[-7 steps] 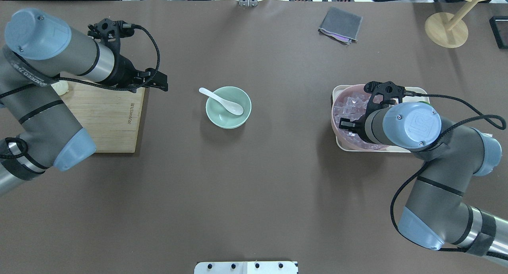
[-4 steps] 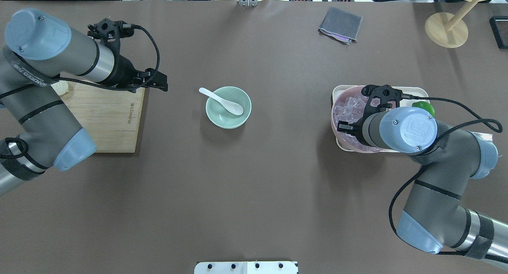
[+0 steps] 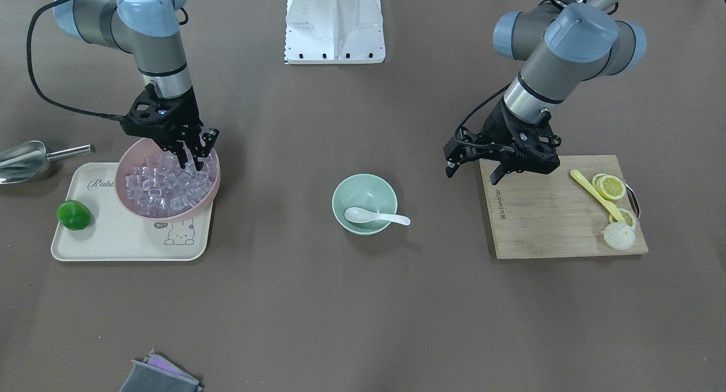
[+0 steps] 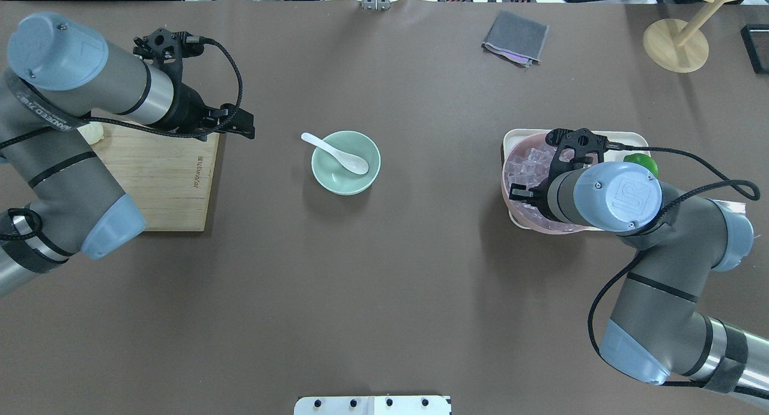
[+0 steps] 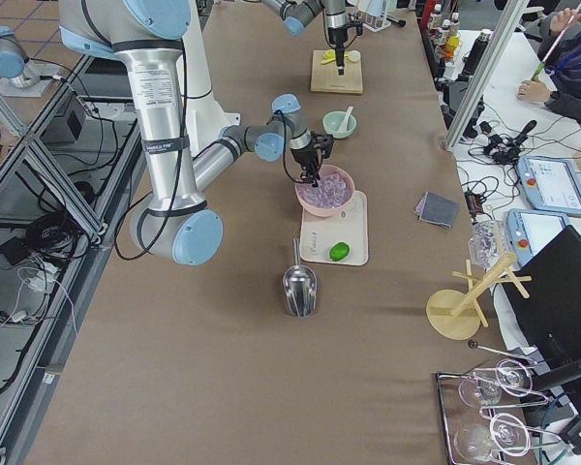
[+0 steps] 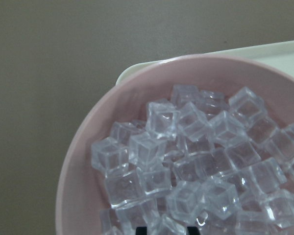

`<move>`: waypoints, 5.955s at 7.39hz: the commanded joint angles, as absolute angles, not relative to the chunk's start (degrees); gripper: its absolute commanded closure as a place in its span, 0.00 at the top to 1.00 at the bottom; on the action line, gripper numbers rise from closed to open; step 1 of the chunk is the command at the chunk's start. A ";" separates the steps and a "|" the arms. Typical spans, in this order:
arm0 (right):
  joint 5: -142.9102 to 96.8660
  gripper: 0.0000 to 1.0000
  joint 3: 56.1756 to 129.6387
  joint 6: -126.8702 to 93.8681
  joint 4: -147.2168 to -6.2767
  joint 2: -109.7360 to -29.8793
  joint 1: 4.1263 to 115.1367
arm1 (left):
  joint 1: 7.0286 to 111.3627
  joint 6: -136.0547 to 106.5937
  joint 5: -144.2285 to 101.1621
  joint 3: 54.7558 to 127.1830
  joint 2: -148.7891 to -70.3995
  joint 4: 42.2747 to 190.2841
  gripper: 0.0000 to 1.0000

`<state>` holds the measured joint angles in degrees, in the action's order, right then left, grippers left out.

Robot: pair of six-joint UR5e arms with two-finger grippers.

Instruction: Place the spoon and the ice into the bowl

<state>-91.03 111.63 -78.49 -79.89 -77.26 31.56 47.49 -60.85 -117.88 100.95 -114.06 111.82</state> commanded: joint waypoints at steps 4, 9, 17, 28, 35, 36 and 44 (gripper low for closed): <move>-90.88 0.00 111.01 -73.04 -79.80 -65.42 34.02 | 63.67 -31.48 -133.31 101.16 -114.17 94.54 0.99; -83.76 0.00 101.53 -73.12 -79.28 -52.31 27.43 | 85.83 13.06 -133.33 82.14 -106.35 87.37 0.99; -75.94 0.00 84.03 -75.59 -76.92 -42.45 21.27 | 89.91 16.08 -133.07 80.42 -100.02 90.26 0.99; -98.15 1.00 89.18 -67.01 -77.25 -51.03 37.41 | 90.26 0.30 -133.33 83.56 -95.71 86.32 0.99; -121.55 1.00 106.07 -22.86 -77.26 -86.95 67.55 | 90.26 -5.19 -132.89 92.71 -88.96 86.92 0.99; -122.60 1.00 106.26 -15.98 -77.26 -91.10 71.33 | 90.26 -5.19 -132.89 93.07 -88.86 86.92 0.99; -130.34 1.00 107.04 4.72 -85.51 -106.98 96.33 | 90.18 -5.19 -132.89 93.16 -89.03 86.92 0.99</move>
<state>-130.27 106.09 10.73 -84.91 -107.64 95.16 90.18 -5.18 -132.87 93.10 -89.09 86.92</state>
